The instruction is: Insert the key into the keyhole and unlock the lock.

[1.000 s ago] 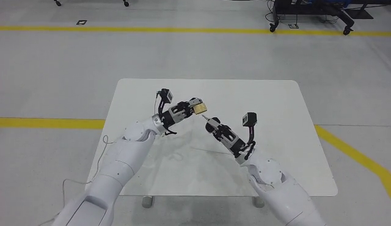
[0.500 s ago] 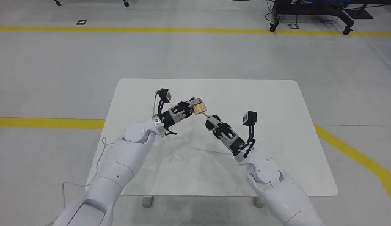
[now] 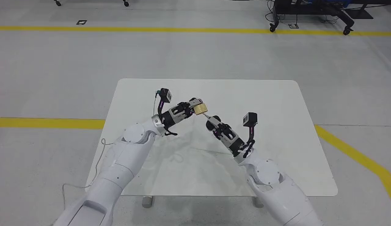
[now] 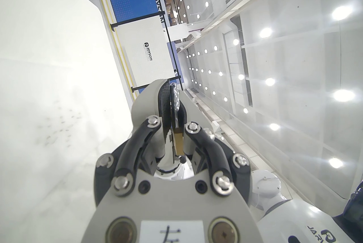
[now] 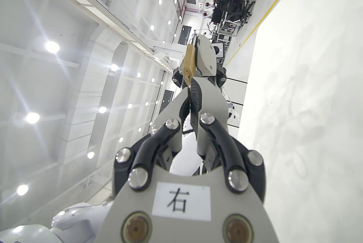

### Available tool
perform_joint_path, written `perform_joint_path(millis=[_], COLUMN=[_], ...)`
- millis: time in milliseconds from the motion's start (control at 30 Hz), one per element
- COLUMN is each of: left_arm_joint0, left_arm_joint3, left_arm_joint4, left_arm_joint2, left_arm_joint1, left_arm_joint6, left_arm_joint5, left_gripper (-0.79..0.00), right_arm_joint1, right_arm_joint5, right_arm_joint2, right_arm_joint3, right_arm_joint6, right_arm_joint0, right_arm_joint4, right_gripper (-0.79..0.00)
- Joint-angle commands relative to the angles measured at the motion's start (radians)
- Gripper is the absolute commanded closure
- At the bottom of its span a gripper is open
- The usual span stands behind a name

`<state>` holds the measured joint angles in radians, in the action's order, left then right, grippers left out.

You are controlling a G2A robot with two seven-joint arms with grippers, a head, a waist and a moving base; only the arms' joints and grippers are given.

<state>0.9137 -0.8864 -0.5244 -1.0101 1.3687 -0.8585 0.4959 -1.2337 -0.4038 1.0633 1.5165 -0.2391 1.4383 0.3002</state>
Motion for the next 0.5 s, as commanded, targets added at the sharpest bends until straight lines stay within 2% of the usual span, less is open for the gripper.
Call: perform_joint_path(millis=[0,467], left_arm_joint0=[0.003,0.013], left_arm_joint3=[-0.003,-0.034], left_arm_joint4=[0.003,0.068], left_arm_joint2=[-0.002,-0.009], left_arm_joint1=[0.000,-0.003], left_arm_joint6=[0.004,0.028], left_arm_joint5=[-0.002,0.001], left_gripper=[0.000,0.000], right_arm_joint1=[-0.001,-0.013], right_arm_joint5=[0.000,0.010], right_arm_joint2=[0.000,-0.009], right_arm_joint3=[0.002,0.008], right_arm_joint6=[-0.004,0.015], right_arm_joint0=[0.002,0.010], right_arm_joint4=[-0.001,-0.019], right_gripper=[0.000,0.000])
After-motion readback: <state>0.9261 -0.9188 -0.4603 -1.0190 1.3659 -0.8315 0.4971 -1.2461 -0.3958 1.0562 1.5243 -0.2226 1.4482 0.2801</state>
